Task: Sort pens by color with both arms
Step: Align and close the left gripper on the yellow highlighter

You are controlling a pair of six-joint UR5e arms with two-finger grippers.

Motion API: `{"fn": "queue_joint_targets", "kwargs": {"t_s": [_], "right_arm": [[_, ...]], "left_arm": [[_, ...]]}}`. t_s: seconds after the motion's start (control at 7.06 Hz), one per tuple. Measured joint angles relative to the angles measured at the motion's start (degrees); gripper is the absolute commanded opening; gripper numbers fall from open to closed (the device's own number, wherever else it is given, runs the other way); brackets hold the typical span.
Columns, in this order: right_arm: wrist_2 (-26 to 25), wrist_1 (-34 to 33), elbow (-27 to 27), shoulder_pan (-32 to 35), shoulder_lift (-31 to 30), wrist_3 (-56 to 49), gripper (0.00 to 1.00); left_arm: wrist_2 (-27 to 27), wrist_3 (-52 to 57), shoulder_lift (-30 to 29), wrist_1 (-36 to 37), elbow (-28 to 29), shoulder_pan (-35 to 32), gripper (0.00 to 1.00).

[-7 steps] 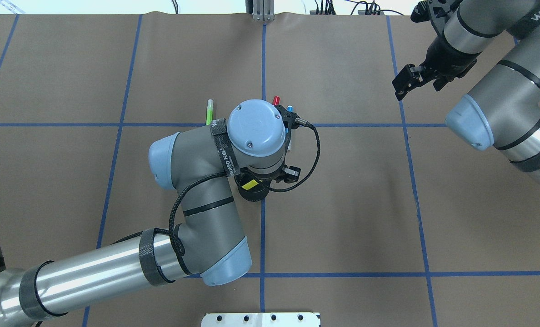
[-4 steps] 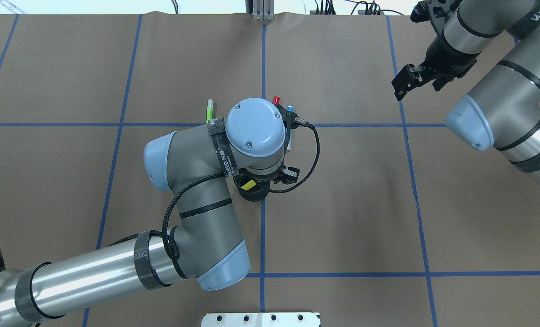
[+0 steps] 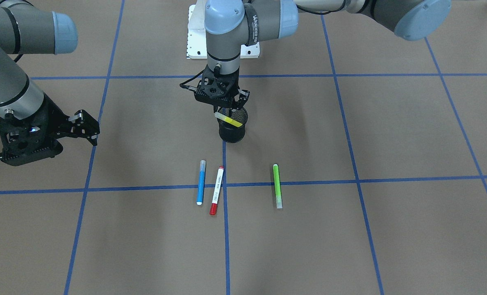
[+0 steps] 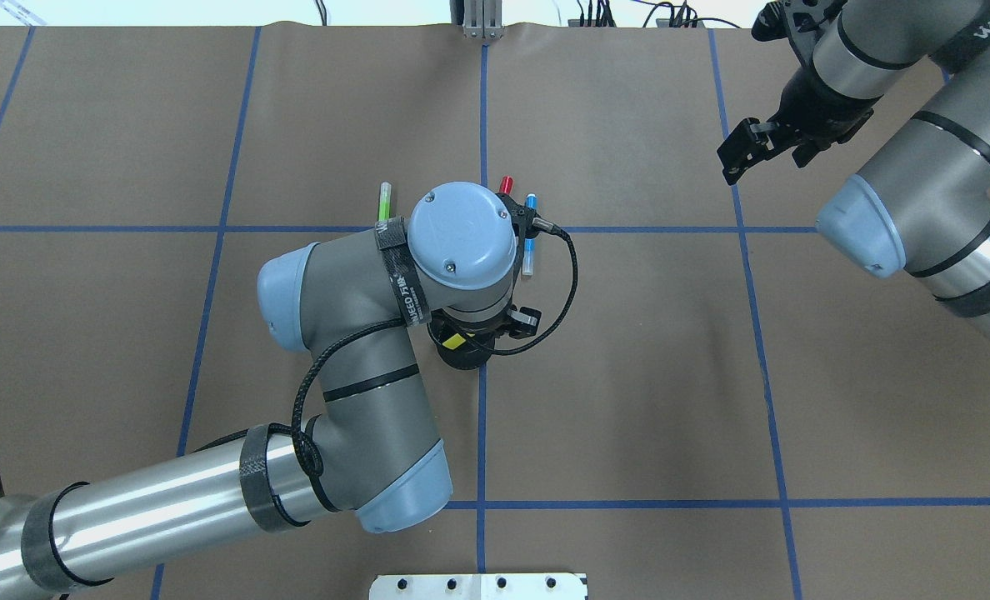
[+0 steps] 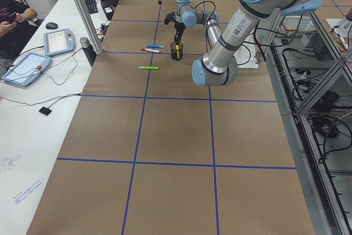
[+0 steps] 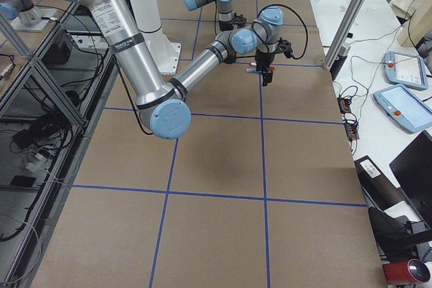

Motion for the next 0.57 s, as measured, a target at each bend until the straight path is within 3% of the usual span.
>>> {"fn": "queue_joint_targets", "kwargs": {"t_s": [0.57], "right_arm": [[0.0,0.0,0.07,-0.08,-0.02,0.0,0.99]], "left_arm": [[0.4,-0.01,-0.24,-0.01,-0.13,-0.32,0.5]]}}
